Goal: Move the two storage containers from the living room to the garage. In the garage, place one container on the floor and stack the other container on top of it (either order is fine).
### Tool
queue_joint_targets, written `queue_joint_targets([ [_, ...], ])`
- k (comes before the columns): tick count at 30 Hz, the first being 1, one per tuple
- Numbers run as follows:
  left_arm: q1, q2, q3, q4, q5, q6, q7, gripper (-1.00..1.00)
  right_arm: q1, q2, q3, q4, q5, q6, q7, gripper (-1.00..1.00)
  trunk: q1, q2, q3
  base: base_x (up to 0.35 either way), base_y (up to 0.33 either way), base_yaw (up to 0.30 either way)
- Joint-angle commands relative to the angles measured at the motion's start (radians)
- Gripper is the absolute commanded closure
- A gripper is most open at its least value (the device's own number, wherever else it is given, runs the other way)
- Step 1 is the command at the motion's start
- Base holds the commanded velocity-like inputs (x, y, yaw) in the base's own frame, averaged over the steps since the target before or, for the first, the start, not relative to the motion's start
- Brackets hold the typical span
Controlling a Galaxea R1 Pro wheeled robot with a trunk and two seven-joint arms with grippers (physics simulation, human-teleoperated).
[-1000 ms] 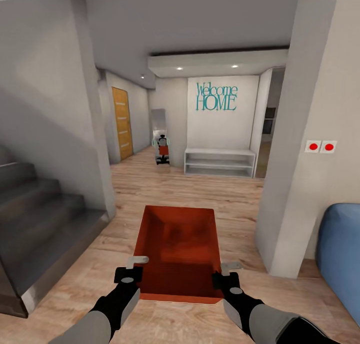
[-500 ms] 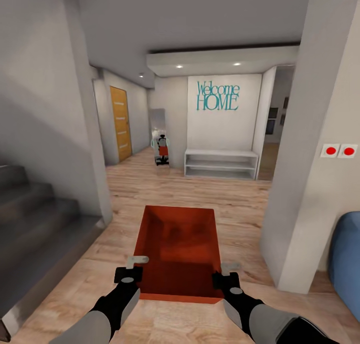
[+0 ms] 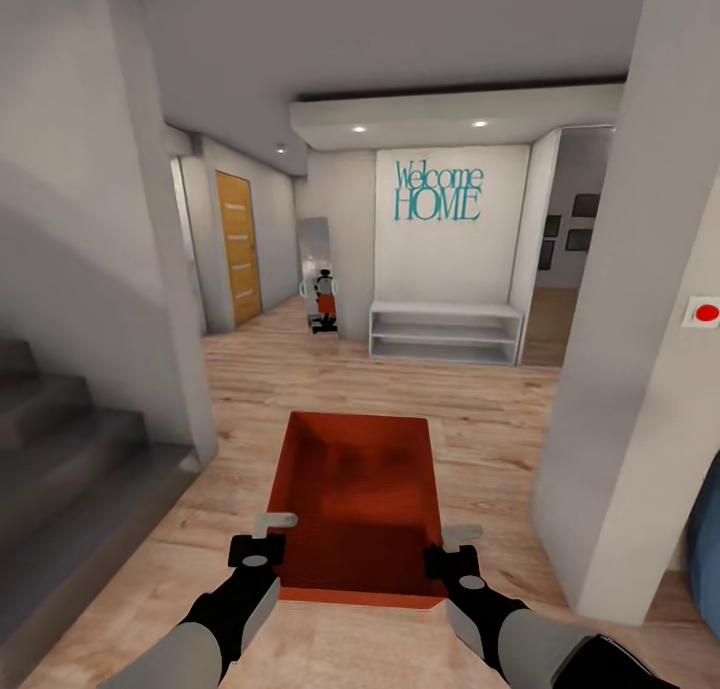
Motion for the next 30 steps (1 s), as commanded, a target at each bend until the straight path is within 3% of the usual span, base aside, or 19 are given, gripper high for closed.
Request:
queue_joint_targets([
  [1, -0.001, -0.006, 0.01, 0.002, 0.088, 0.007, 0.007, 1.0, -0.001, 0.001, -0.002, -0.001, -0.011, -0.029, -0.035, 1.0, 0.0, 0.0, -0.001, 0.322, 0.0, 0.0],
  [30, 0.0, -0.005, 0.01, 0.002, 0.088, 0.007, 0.007, 1.0, -0.001, 0.0, -0.002, -0.001, -0.011, -0.031, -0.035, 1.0, 0.0, 0.0, -0.001, 0.322, 0.0, 0.0],
])
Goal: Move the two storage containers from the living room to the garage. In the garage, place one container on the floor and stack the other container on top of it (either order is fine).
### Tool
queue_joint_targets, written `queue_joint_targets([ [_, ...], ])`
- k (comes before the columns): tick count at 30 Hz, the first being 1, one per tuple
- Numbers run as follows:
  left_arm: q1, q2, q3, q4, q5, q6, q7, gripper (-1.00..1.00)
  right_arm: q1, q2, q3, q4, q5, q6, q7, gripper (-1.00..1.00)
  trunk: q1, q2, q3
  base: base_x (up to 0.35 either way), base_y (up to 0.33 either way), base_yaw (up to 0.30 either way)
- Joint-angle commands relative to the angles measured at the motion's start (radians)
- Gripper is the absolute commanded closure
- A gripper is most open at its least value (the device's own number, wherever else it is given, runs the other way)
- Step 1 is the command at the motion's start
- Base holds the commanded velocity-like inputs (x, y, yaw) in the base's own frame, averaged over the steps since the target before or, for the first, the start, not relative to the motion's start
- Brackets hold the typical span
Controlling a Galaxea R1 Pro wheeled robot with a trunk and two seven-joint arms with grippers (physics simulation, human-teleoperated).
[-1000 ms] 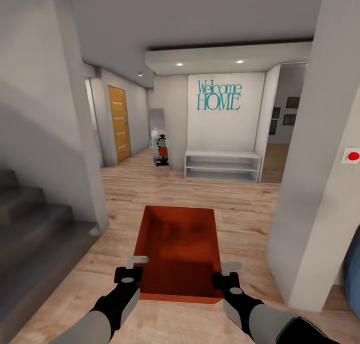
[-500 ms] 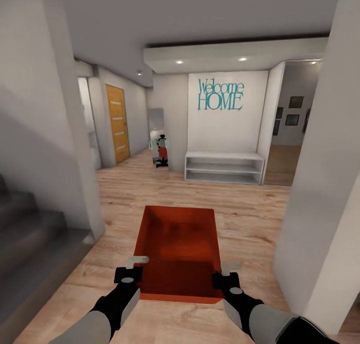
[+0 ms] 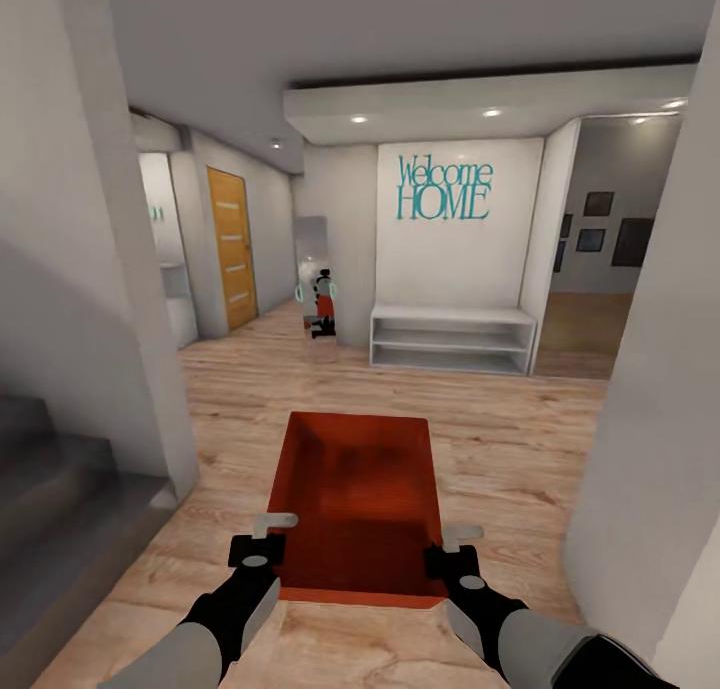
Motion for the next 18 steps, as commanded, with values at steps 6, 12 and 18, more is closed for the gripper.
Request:
queue_joint_targets([
  [6, -0.002, -0.005, 0.01, 0.002, 0.089, 0.007, 0.006, 1.0, -0.001, 0.0, -0.002, -0.001, -0.011, -0.032, -0.035, 1.0, 0.0, -0.001, -0.001, 0.322, 0.0, 0.0],
  [12, -0.002, -0.006, 0.01, 0.002, 0.088, 0.007, 0.007, 1.0, -0.001, 0.0, -0.002, -0.001, -0.011, -0.032, -0.035, 1.0, 0.0, -0.001, -0.001, 0.322, 0.0, 0.0],
  [18, -0.002, -0.006, 0.01, 0.002, 0.089, 0.007, 0.006, 1.0, -0.001, 0.001, -0.002, -0.001, -0.011, -0.033, -0.035, 1.0, 0.0, -0.001, -0.001, 0.322, 0.0, 0.0],
])
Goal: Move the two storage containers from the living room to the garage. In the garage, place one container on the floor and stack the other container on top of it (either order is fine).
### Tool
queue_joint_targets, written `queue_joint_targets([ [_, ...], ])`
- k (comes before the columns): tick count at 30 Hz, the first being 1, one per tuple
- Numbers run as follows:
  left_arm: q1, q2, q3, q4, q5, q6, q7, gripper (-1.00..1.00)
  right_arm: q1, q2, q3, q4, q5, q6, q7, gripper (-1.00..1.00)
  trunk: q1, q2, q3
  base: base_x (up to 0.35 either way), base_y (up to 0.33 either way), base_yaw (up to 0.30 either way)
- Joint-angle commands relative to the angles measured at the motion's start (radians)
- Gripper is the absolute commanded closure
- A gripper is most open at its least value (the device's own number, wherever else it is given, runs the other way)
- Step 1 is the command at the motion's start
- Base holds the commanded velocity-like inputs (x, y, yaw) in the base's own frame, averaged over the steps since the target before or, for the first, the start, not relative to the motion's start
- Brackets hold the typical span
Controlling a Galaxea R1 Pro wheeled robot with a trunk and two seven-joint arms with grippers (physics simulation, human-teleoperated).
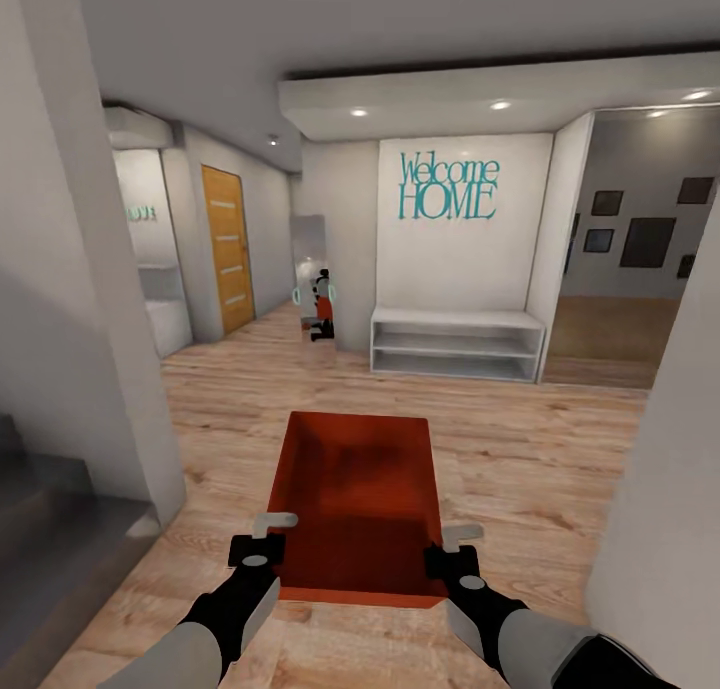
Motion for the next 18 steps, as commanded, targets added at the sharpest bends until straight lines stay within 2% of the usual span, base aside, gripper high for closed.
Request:
queue_joint_targets([
  [1, -0.001, -0.006, 0.01, 0.002, 0.089, 0.007, 0.007, 1.0, -0.001, 0.001, -0.002, -0.001, -0.011, -0.032, -0.035, 1.0, 0.0, -0.001, -0.001, 0.322, 0.0, 0.0],
  [18, -0.001, -0.006, 0.01, 0.002, 0.089, 0.007, 0.008, 1.0, -0.001, 0.001, -0.002, -0.001, -0.011, -0.032, -0.035, 1.0, 0.0, -0.001, -0.001, 0.322, 0.0, 0.0],
])
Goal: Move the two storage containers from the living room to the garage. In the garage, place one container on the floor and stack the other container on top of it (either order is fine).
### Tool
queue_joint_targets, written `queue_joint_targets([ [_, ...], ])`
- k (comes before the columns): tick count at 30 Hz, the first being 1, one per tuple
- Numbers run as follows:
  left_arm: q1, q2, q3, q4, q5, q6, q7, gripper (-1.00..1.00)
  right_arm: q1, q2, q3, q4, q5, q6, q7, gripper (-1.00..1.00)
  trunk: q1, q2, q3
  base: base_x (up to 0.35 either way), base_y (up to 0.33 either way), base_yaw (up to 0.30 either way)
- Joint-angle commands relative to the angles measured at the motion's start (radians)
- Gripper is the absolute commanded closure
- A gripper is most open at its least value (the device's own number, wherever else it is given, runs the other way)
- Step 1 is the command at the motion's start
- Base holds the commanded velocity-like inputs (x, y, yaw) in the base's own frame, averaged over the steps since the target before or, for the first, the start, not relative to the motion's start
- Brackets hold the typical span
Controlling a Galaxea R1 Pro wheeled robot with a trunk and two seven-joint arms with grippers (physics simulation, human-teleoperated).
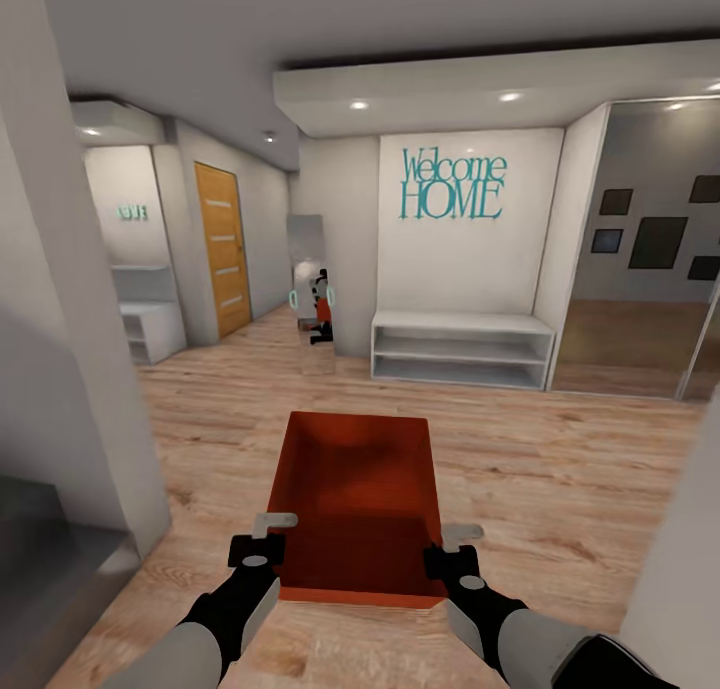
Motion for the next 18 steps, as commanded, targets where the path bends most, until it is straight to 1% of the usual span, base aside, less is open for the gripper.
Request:
queue_joint_targets([
  [1, -0.001, -0.007, 0.011, 0.002, 0.088, 0.007, 0.007, 1.0, -0.001, 0.001, -0.002, -0.001, -0.011, -0.032, -0.034, 1.0, 0.0, -0.001, -0.001, 0.322, 0.0, 0.0],
  [18, -0.001, -0.007, 0.011, 0.002, 0.088, 0.007, 0.007, 1.0, -0.001, 0.001, -0.003, -0.001, -0.012, -0.032, -0.034, 1.0, 0.0, -0.001, -0.001, 0.322, 0.0, 0.0],
])
